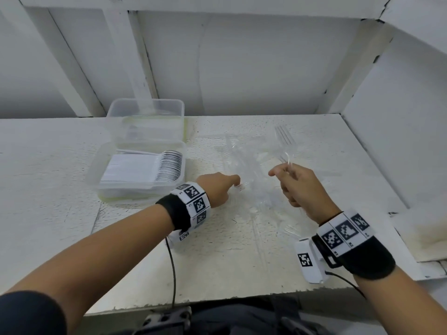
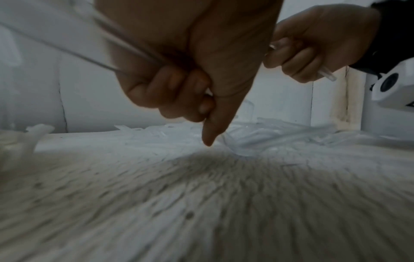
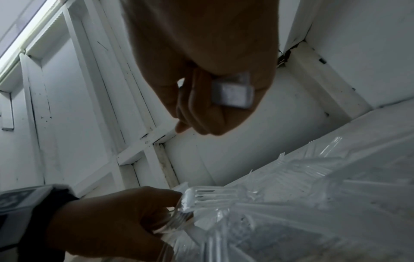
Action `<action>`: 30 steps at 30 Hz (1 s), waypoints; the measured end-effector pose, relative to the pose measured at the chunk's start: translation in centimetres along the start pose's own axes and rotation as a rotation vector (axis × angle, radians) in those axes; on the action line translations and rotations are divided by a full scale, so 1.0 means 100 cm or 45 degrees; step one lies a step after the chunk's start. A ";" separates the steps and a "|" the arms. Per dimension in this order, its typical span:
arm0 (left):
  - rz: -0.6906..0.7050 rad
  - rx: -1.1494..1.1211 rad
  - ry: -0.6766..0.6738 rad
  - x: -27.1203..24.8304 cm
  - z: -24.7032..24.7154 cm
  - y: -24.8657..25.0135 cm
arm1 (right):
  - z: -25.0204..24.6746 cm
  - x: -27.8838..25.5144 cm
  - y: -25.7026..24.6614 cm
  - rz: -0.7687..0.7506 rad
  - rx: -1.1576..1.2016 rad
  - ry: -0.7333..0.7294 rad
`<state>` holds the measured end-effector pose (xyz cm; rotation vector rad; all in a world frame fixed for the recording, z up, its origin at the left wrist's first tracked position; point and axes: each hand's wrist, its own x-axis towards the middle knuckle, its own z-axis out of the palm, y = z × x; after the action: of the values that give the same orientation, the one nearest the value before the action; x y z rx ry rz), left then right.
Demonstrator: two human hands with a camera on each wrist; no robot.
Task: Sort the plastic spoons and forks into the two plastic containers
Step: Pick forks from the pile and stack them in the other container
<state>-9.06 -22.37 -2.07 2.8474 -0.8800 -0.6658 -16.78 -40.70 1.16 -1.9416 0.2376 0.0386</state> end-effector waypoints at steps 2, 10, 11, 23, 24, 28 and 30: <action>0.015 0.046 0.022 0.001 0.001 -0.001 | -0.002 -0.002 0.002 0.008 -0.037 -0.011; 0.161 0.011 0.146 -0.013 -0.001 -0.015 | -0.002 -0.009 0.014 -0.021 -0.197 -0.040; 0.171 0.016 0.166 -0.015 -0.001 -0.017 | -0.001 -0.009 0.015 -0.009 -0.211 -0.070; 0.211 -0.125 0.264 -0.029 0.010 -0.033 | 0.012 -0.003 0.019 0.046 -0.342 -0.138; 0.206 -0.162 0.301 -0.032 0.009 -0.034 | 0.012 -0.002 0.017 0.047 -0.325 -0.117; 0.117 -0.498 0.487 -0.049 0.000 -0.040 | 0.016 0.001 0.009 0.072 -0.298 -0.030; -0.013 -0.732 0.522 -0.057 -0.005 -0.044 | 0.025 0.002 0.004 0.061 -0.429 -0.124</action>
<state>-10.80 -15.57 -0.32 2.3380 -0.5035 -0.2538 -16.41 -38.58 -0.17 -2.2615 0.2237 0.2166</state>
